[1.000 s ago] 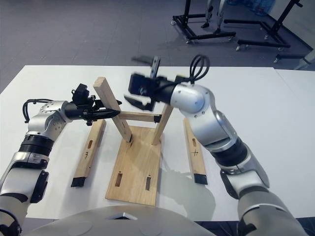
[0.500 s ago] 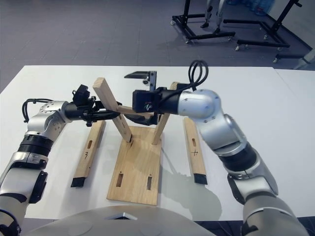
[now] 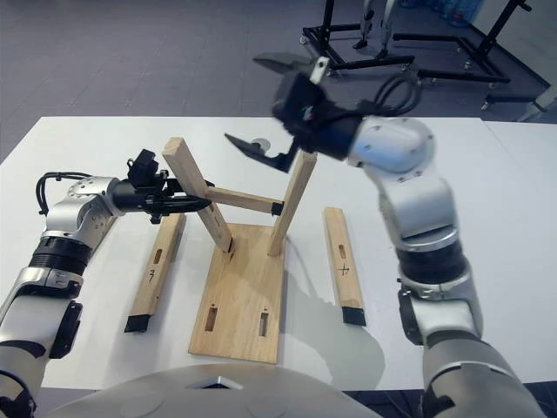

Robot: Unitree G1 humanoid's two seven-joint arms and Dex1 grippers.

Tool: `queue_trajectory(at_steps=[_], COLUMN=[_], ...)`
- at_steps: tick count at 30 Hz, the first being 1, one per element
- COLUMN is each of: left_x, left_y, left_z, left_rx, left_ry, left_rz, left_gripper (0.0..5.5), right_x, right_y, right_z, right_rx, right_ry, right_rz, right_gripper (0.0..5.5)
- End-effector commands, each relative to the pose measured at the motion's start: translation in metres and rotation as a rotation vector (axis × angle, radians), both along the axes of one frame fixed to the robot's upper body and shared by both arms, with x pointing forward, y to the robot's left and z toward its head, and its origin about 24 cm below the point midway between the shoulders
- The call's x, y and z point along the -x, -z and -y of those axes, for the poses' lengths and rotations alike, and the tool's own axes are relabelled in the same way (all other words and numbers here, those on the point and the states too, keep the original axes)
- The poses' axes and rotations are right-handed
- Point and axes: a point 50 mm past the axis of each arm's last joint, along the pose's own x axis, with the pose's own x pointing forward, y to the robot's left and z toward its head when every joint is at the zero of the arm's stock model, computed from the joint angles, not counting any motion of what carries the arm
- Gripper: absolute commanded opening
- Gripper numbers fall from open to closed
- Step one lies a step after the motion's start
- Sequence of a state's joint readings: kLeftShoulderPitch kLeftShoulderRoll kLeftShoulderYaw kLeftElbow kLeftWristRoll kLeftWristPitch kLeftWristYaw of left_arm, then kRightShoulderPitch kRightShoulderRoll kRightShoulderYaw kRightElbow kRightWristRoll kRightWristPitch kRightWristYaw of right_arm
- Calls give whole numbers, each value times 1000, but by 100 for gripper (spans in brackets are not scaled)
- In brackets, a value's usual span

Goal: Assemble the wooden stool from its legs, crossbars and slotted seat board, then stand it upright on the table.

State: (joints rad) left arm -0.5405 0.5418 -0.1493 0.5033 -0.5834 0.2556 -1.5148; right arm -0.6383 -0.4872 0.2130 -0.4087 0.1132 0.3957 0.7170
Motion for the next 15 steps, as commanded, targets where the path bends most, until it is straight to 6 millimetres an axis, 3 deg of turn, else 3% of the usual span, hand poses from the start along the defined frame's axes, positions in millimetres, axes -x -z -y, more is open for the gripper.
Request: queue_trajectory(at_steps=[1,4,7,15], left_x=[18,20,22,23], left_y=[42,43,45,46], left_z=[-3,-2,-1,-1], left_rx=[-143,-144,-143,-145], left_ry=[-2,5,9,7], left_rz=[-171,-179,-187,-191], left_gripper=[213,213,213,213], right_x=[2,1,5,12], right_y=[14,53,76,87], right_z=[-24,-26,-22,-19], right_rx=[98,360,498,561], right_ry=[22,1,-41,-93], right_rz=[104,76,20,-39], right_gripper=[537,537,537,537])
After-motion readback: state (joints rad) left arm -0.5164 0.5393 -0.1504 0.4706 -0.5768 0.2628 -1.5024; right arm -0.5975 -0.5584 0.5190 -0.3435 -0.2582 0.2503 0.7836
